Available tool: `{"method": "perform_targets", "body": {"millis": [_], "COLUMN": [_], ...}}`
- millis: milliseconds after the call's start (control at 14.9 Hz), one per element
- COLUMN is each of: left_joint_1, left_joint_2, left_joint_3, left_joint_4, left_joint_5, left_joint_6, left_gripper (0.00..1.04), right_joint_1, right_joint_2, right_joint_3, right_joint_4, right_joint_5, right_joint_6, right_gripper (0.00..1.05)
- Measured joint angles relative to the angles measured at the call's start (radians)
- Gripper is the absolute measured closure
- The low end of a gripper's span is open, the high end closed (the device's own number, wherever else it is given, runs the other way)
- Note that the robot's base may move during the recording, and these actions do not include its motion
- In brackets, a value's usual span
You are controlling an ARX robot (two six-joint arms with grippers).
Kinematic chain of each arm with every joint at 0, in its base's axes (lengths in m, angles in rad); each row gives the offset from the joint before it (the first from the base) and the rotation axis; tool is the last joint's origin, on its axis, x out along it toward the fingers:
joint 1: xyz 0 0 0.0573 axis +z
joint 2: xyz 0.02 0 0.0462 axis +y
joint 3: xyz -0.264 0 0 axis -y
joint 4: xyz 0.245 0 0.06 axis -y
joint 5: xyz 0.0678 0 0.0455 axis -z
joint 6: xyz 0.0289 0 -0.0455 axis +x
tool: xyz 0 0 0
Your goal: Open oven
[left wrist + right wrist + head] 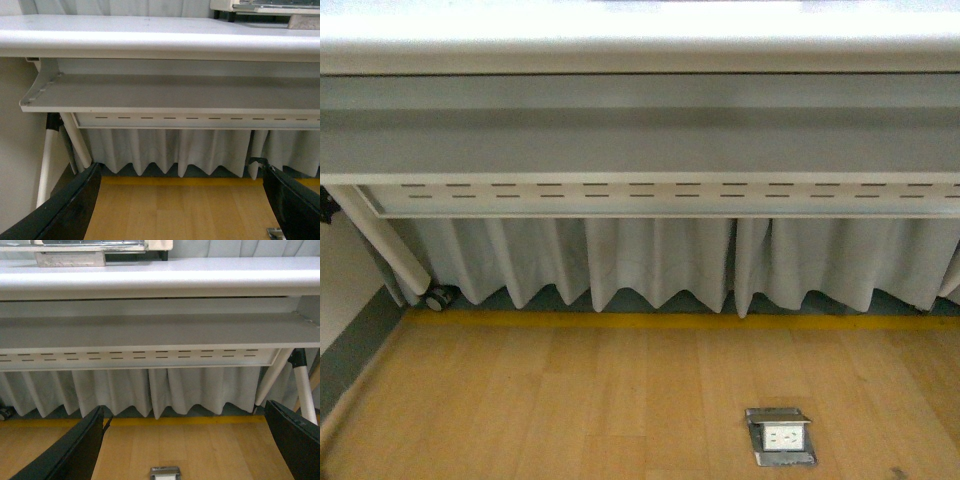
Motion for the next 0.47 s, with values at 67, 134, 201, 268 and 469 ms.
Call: {"method": "perform_targets", "body": {"millis": [67, 134, 201, 268, 469], "left_joint_1": [0.000, 0.000, 0.000, 0.000, 0.000], "left_joint_2": [0.000, 0.000, 0.000, 0.000, 0.000], "left_joint_3": [0.000, 0.000, 0.000, 0.000, 0.000], "left_joint_4": [0.001, 0.001, 0.001, 0.000, -0.004], "left_joint_5": [0.000, 0.000, 0.000, 0.001, 0.000], "left_joint_6": [0.000, 0.000, 0.000, 0.000, 0.000], "left_gripper": [0.07, 0.07, 0.07, 0.07, 0.07], "right_joint_1": [0.000, 0.000, 0.000, 0.000, 0.000], "right_joint_2": [0.000, 0.000, 0.000, 0.000, 0.000], "right_joint_3": [0.000, 0.000, 0.000, 0.000, 0.000], "right_joint_4": [0.000, -0.001, 0.000, -0.001, -0.003], "right_joint_5": [-0.001, -0.001, -0.001, -0.001, 0.000], "right_joint_6": [0.000, 0.000, 0.000, 0.000, 0.000], "right_gripper": [0.06, 0.06, 0.06, 0.06, 0.06]}}
